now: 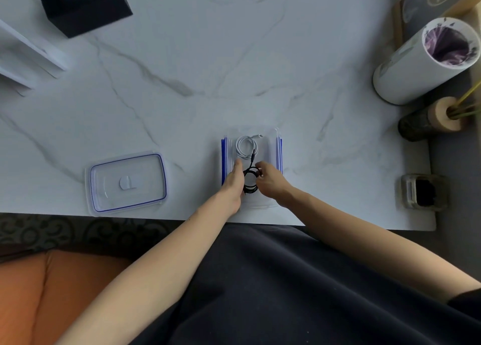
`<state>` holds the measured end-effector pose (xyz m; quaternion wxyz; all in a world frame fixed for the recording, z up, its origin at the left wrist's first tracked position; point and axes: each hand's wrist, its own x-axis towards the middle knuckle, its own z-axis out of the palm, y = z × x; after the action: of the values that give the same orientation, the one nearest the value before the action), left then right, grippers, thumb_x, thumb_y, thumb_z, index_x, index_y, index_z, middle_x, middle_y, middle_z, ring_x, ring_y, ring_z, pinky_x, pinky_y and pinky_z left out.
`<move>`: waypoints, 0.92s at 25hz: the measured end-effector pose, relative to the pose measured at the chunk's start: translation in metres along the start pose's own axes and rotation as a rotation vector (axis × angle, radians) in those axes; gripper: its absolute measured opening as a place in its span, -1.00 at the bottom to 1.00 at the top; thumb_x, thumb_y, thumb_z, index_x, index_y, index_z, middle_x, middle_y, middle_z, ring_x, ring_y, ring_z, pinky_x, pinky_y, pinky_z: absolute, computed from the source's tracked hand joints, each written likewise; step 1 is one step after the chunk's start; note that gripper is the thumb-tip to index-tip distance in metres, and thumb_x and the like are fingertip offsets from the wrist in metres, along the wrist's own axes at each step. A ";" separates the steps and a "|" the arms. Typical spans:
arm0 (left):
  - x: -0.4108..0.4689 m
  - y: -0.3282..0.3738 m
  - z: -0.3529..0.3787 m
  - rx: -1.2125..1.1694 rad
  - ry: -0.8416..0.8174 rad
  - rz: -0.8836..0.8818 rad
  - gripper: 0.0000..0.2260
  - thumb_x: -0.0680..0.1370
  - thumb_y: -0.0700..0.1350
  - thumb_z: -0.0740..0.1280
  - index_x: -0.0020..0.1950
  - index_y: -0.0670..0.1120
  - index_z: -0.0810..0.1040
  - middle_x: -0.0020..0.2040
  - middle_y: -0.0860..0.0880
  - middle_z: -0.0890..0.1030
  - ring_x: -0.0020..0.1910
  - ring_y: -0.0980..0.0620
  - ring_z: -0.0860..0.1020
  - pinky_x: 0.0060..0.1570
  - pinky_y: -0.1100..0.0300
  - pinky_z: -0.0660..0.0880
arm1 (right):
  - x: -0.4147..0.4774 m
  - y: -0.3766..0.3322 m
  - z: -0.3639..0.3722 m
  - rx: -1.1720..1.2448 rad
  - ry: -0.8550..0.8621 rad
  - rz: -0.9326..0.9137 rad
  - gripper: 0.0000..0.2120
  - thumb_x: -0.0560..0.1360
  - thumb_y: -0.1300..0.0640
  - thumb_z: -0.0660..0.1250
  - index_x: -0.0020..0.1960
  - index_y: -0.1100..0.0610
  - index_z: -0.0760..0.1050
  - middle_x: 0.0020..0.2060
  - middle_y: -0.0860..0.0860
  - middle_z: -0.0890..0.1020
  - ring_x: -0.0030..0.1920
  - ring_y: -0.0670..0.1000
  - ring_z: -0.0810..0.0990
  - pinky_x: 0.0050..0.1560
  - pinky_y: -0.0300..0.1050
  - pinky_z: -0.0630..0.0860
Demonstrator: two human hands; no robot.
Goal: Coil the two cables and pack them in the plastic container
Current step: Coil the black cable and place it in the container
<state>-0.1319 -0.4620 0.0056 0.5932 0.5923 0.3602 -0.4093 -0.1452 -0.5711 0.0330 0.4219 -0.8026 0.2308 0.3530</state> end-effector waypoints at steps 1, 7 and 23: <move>-0.001 0.001 0.001 -0.011 0.001 0.003 -0.33 0.54 0.33 0.04 0.54 -0.02 0.24 0.50 -0.08 0.38 0.44 -0.08 0.38 0.43 -0.04 0.31 | 0.001 0.000 0.000 0.012 -0.001 0.002 -0.55 0.55 0.35 0.08 0.43 0.22 0.30 0.28 0.20 0.52 0.21 0.17 0.52 0.12 -0.01 0.50; -0.004 0.000 0.000 -0.034 -0.010 0.020 -0.36 0.57 0.30 0.04 0.54 -0.03 0.23 0.49 -0.08 0.39 0.44 -0.07 0.39 0.44 -0.02 0.30 | 0.002 0.000 0.000 0.040 -0.023 0.022 -0.49 0.53 0.35 0.09 0.48 0.21 0.26 0.33 0.20 0.49 0.22 0.15 0.50 -0.01 -0.13 0.39; -0.068 0.027 -0.041 -0.016 -0.017 0.255 -0.69 0.66 -0.02 0.16 0.32 -0.15 0.46 0.33 -0.17 0.51 0.24 -0.07 0.53 0.17 0.12 0.47 | -0.025 -0.032 -0.018 -0.129 0.178 -0.238 -0.57 0.55 0.28 0.21 0.42 0.18 0.36 0.31 0.20 0.52 0.28 0.16 0.52 0.22 -0.06 0.46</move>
<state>-0.1326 -0.4181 0.0770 0.6480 0.6252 0.2802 -0.3328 -0.1336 -0.5671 0.0751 0.3862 -0.8777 0.1475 0.2421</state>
